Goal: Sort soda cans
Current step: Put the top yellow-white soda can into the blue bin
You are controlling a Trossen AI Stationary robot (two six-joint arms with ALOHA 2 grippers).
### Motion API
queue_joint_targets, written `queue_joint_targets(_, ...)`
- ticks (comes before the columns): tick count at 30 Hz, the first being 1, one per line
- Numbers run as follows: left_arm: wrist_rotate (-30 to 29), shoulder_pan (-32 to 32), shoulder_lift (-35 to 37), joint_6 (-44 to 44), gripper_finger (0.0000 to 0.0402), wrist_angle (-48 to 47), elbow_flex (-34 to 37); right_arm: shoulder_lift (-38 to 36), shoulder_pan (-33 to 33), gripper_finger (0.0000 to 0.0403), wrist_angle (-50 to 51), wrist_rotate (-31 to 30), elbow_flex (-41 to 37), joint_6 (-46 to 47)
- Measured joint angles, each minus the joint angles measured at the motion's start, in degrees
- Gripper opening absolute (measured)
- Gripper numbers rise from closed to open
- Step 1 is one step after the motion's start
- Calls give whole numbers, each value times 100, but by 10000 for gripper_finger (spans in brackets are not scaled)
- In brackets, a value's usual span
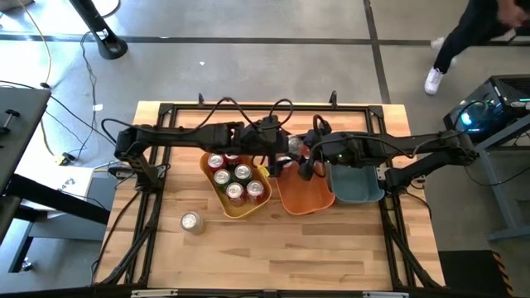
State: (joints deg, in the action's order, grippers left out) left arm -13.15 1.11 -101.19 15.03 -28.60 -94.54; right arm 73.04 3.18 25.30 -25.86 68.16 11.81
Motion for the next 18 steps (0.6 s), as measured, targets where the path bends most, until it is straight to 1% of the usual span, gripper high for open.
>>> queue_joint_targets(4,-43,2,140,1,355,-73,9,-70,-1,268,108,-102,1,-1)
queue_joint_targets(6,-47,31,281,-3,354,-310,11,-115,-3,268,293,-200,9,95)
queue_joint_targets(10,0,212,643,-186,354,-913,13,-328,-50,268,1086,-674,2,318)
queue_joint_targets(12,101,433,831,-377,354,-1090,72,-562,-62,268,1662,-681,4,590)
queue_joint_targets(15,399,793,1273,-654,354,-947,406,-910,-59,268,2605,-583,7,1125)
queue_joint_targets(18,674,1132,1817,-950,355,-396,922,-1249,-68,268,3561,-699,7,1710)
